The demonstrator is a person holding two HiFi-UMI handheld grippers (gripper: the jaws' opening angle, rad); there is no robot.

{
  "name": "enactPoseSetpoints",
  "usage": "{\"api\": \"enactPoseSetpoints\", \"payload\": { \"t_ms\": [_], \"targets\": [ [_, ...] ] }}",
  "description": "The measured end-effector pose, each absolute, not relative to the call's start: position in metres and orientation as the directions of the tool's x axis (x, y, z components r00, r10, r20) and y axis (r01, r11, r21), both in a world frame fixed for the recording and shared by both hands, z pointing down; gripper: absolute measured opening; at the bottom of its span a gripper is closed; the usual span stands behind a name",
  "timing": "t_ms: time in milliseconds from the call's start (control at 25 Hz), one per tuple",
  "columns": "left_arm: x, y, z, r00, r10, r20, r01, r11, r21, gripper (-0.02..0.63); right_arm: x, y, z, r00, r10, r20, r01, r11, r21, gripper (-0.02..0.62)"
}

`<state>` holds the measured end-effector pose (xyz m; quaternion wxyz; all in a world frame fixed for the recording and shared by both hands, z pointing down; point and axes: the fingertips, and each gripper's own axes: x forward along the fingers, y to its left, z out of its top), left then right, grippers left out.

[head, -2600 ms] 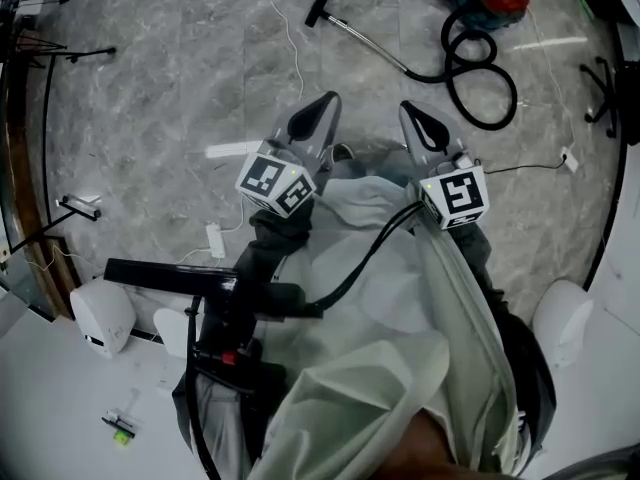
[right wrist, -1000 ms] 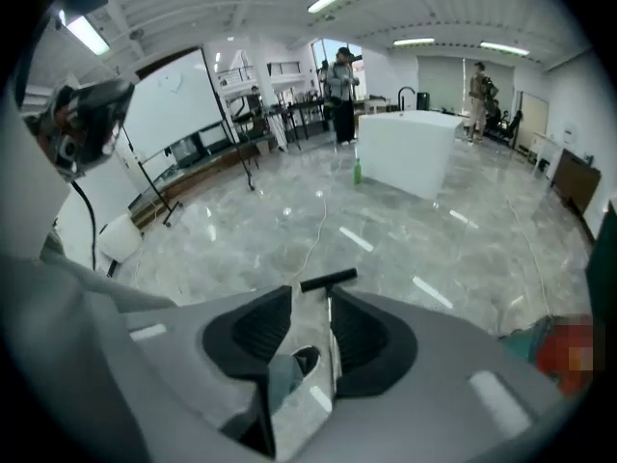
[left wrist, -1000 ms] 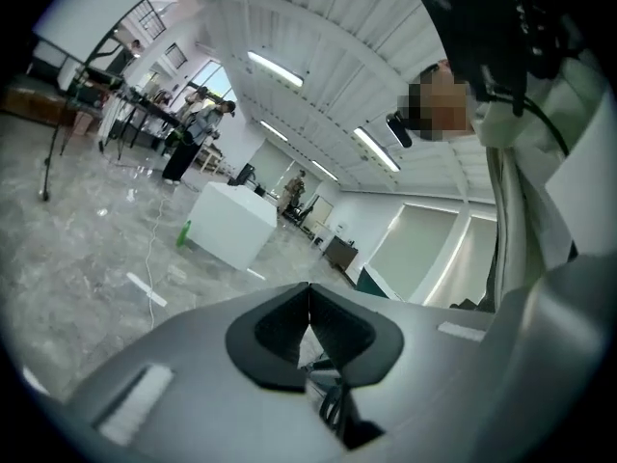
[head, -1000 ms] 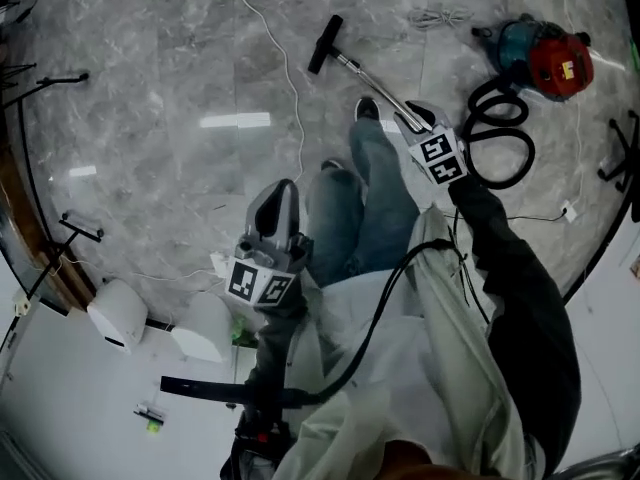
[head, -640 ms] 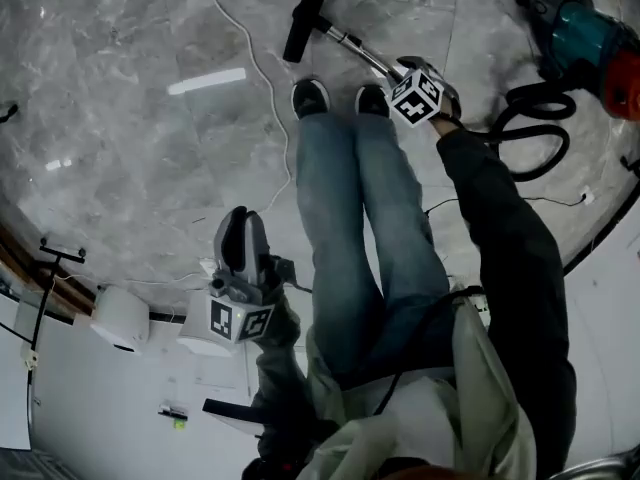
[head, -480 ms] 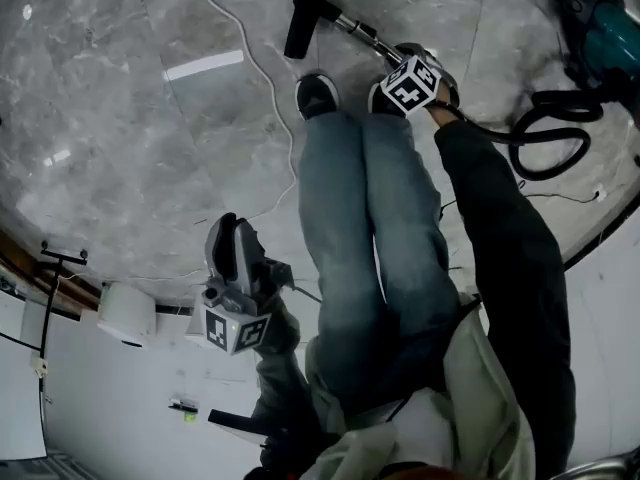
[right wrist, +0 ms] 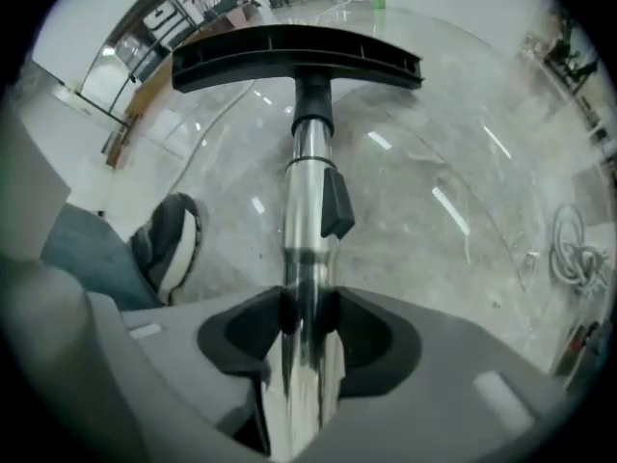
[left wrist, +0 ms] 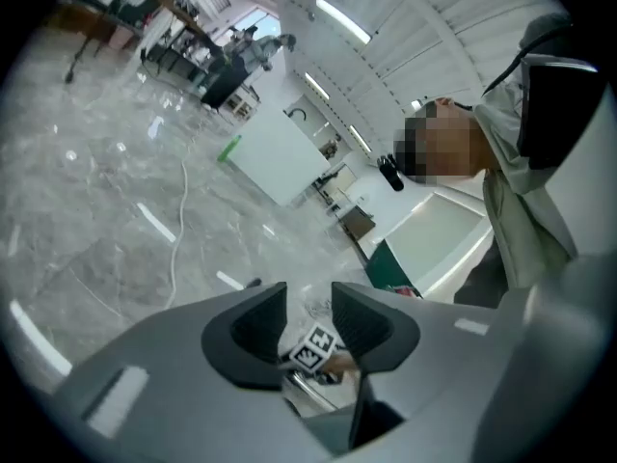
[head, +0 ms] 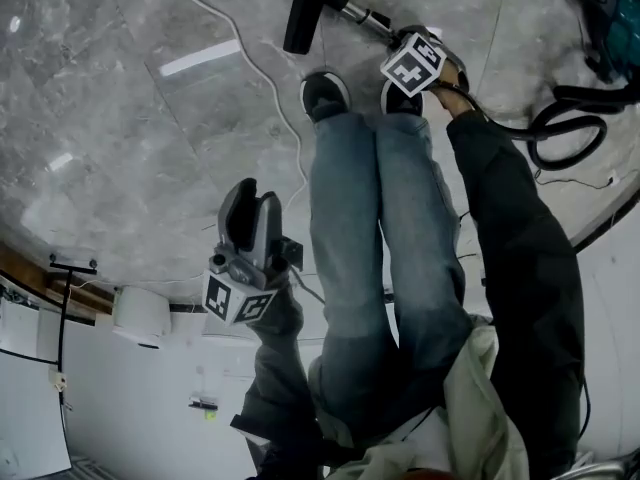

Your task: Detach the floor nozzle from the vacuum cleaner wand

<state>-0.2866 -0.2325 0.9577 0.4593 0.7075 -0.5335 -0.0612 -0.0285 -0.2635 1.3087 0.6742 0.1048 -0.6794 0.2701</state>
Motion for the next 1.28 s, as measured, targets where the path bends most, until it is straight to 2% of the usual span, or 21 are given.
{"api": "enactPoseSetpoints", "payload": {
  "t_ms": [200, 240, 360, 440, 520, 640, 680, 720, 800, 840, 960, 1000, 1120, 1200, 1280],
  "targets": [
    [-0.214, -0.214, 1.014, 0.687, -0.635, 0.353, -0.509, -0.075, 0.857, 0.253, -0.071, -0.293, 1.189, -0.3, 0.233, 0.925, -0.495, 0.791, -0.36, 0.168],
    [-0.205, -0.22, 1.013, 0.709, -0.628, 0.322, -0.476, -0.089, 0.875, 0.268, -0.079, -0.293, 1.157, -0.339, 0.241, 0.91, -0.479, 0.788, -0.387, 0.167],
    [-0.204, -0.277, 0.98, 0.674, -0.719, 0.168, -0.395, -0.159, 0.905, 0.374, -0.087, -0.285, 1.07, -0.383, 0.302, 0.873, -0.415, 0.788, -0.455, 0.166],
    [-0.202, -0.321, 0.94, 0.663, -0.745, 0.073, -0.389, -0.259, 0.884, 0.421, -0.085, -0.276, 1.018, -0.384, 0.327, 0.863, -0.37, 0.802, -0.469, 0.161],
    [-0.185, -0.353, 0.891, 0.712, -0.702, -0.003, -0.392, -0.402, 0.827, 0.442, -0.077, -0.264, 0.972, -0.374, 0.338, 0.864, -0.328, 0.823, -0.464, 0.16],
    [-0.145, -0.368, 0.816, 0.818, -0.57, -0.069, -0.399, -0.651, 0.646, 0.439, -0.065, -0.24, 0.925, -0.345, 0.326, 0.88, -0.262, 0.867, -0.424, 0.156],
    [-0.131, -0.363, 0.795, 0.851, -0.52, -0.075, -0.394, -0.726, 0.564, 0.408, -0.061, -0.234, 0.913, -0.342, 0.316, 0.885, -0.251, 0.877, -0.41, 0.155],
    [-0.119, -0.355, 0.776, 0.878, -0.472, -0.078, -0.378, -0.784, 0.492, 0.362, -0.058, -0.229, 0.903, -0.348, 0.307, 0.886, -0.247, 0.881, -0.403, 0.153],
    [-0.099, -0.339, 0.744, 0.908, -0.41, -0.086, -0.341, -0.843, 0.417, 0.214, -0.051, -0.219, 0.884, -0.383, 0.312, 0.869, -0.232, 0.878, -0.418, 0.152],
    [-0.091, -0.332, 0.73, 0.911, -0.402, -0.091, -0.337, -0.854, 0.397, 0.196, -0.047, -0.213, 0.875, -0.402, 0.327, 0.855, -0.211, 0.876, -0.434, 0.152],
    [-0.063, -0.307, 0.699, 0.917, -0.392, -0.078, -0.346, -0.875, 0.338, 0.195, -0.026, -0.193, 0.851, -0.413, 0.393, 0.822, -0.101, 0.877, -0.47, 0.152],
    [-0.051, -0.295, 0.69, 0.931, -0.359, -0.066, -0.32, -0.89, 0.325, 0.202, -0.017, -0.184, 0.842, -0.406, 0.411, 0.816, -0.065, 0.878, -0.475, 0.151],
    [-0.012, -0.26, 0.652, 0.977, -0.204, -0.064, -0.177, -0.94, 0.293, 0.172, 0.008, -0.162, 0.811, -0.396, 0.436, 0.808, 0.023, 0.885, -0.466, 0.152],
    [0.007, -0.247, 0.615, 0.978, -0.202, -0.056, -0.18, -0.945, 0.274, 0.152, 0.019, -0.151, 0.78, -0.442, 0.408, 0.799, 0.039, 0.899, -0.437, 0.152],
    [0.016, -0.244, 0.575, 0.96, -0.277, -0.038, -0.261, -0.935, 0.241, 0.146, 0.023, -0.154, 0.746, -0.554, 0.29, 0.78, -0.009, 0.935, -0.354, 0.152]
  ]
}}
